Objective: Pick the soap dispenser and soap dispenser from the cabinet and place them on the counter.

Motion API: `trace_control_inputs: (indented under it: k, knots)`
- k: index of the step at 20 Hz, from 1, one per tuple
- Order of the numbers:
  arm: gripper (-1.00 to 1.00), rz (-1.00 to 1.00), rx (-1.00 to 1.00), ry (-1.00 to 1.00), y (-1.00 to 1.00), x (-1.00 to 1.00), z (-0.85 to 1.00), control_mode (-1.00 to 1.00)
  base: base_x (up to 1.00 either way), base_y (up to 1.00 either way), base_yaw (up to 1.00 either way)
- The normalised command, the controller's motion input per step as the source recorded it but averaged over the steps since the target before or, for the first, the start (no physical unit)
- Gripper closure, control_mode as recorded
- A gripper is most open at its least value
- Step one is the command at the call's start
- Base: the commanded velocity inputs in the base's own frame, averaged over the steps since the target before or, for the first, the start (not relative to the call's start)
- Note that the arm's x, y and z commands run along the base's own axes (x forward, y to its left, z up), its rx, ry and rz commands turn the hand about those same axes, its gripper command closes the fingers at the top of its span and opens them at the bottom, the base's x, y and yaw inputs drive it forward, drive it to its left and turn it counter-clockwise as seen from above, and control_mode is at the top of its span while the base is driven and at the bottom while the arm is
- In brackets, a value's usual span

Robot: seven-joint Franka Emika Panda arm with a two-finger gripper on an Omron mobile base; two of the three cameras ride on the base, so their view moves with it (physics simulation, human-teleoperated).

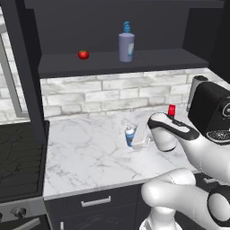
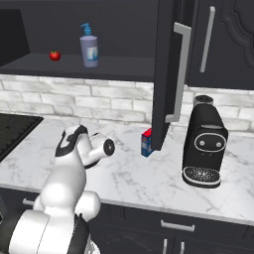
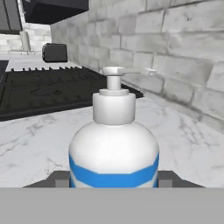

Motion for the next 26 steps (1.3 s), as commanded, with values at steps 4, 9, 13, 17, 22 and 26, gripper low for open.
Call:
trace_control_inputs:
  k: [4,9,13,17,22,26]
  knots:
    - [1.0,0.17,0.0,0.0,0.31,0.04,-0.44,-1.0,0.0,0.0,0.0]
    - [1.0,0.13,0.02,0.0,0.24,0.1,-0.38,-1.0,0.0,0.0,0.0]
    - [1.0,0.1,0.05,0.04,0.21,0.13,-0.33,-1.0,0.0,0.0,0.0]
    - [1.0,0.1,0.06,0.03,0.21,0.12,-0.34,-1.0,0.0,0.0,0.0]
    - [1.0,0.1,0.03,0.0,0.22,0.1,-0.35,-1.0,0.0,0.0,0.0]
    - [1.0,0.09,0.0,-0.02,0.19,0.1,-0.36,-1.0,0.0,0.0,0.0]
